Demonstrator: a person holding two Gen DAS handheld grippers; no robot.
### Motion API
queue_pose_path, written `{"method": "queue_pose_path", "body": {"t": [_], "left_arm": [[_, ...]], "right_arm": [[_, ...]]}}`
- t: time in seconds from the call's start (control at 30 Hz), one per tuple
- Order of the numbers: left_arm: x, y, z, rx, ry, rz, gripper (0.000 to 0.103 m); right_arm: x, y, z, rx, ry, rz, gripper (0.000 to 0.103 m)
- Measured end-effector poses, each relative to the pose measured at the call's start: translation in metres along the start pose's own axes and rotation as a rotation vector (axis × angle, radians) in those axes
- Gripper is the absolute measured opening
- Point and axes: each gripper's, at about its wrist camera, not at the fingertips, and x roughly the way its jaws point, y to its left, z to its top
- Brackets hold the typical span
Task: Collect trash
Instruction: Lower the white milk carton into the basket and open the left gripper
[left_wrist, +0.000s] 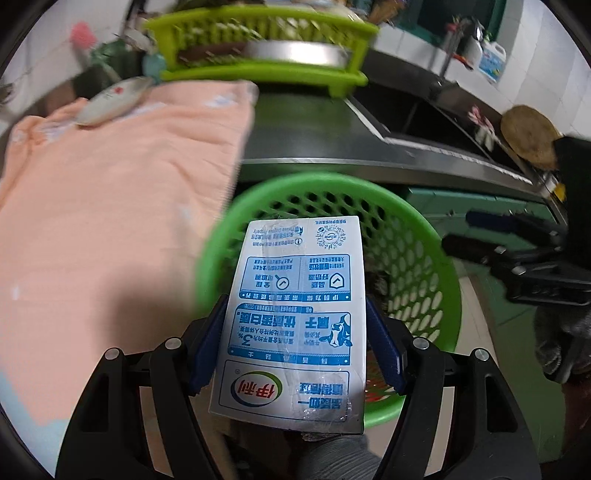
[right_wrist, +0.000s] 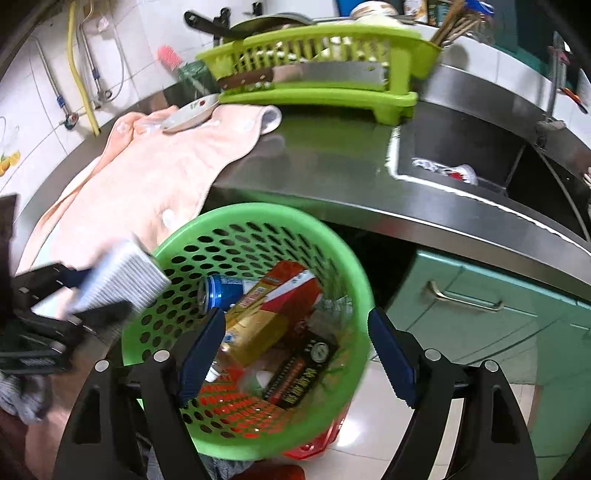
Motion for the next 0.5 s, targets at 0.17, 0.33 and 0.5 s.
{"method": "queue_pose_path", "body": {"t": [0.17, 0.33, 0.5], "left_arm": [[0.028, -0.031, -0.005, 0.012, 0.058, -0.046, 0.069], [0.049, -0.053, -0.005, 0.026, 0.101, -0.051, 0.070], [0.064, -0.063, -0.005, 0.013, 0.140, -0.058, 0.070]], "right_arm": [[-0.014, -0.022, -0.008, 0.036, -0.027, 0.007, 0.076], [-0.020, -0.035, -0.015, 0.057, -0.035, 0.007, 0.077], [-0.022, -0.042, -0.021, 0.077, -0.036, 0.021, 0.077]]}}
